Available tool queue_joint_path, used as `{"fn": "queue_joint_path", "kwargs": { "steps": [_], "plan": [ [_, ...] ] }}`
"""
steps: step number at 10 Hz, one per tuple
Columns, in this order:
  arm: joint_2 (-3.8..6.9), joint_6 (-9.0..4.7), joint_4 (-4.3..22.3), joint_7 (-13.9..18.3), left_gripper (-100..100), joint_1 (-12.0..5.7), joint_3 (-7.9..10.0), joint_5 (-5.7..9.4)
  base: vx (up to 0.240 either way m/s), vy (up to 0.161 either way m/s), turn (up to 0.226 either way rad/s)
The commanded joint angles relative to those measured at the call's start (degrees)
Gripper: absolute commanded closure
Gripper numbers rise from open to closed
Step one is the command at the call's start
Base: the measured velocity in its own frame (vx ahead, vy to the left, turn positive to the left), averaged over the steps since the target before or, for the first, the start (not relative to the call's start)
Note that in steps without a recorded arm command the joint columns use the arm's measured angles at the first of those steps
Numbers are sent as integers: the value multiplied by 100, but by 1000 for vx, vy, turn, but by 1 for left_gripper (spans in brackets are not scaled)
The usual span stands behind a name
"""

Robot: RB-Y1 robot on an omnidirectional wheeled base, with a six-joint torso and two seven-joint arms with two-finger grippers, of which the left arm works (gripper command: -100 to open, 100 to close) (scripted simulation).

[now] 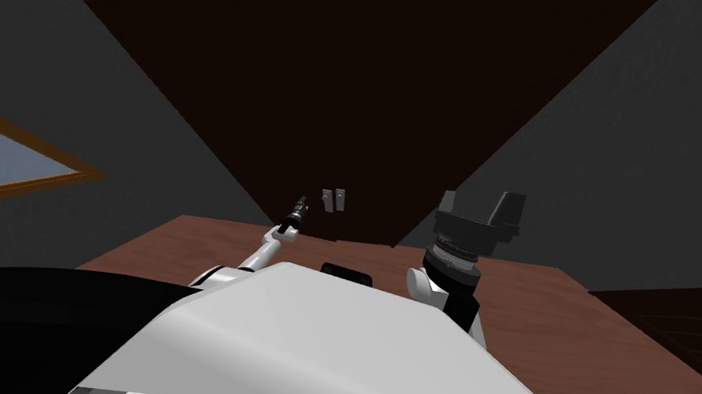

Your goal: Pull the door open

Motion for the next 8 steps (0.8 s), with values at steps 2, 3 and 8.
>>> {"fn": "queue_joint_path", "kwargs": {
  "steps": [2,3,8],
  "plan": [
    [-136,-74,23,-23,-100,-164,-111,-32,194,-129,-152],
    [-183,-83,-4,-24,-100,-217,-160,-43,213,-168,-153],
    [-143,-94,71,-9,100,-221,-131,-34,-1,-2,-11]
  ]
}}
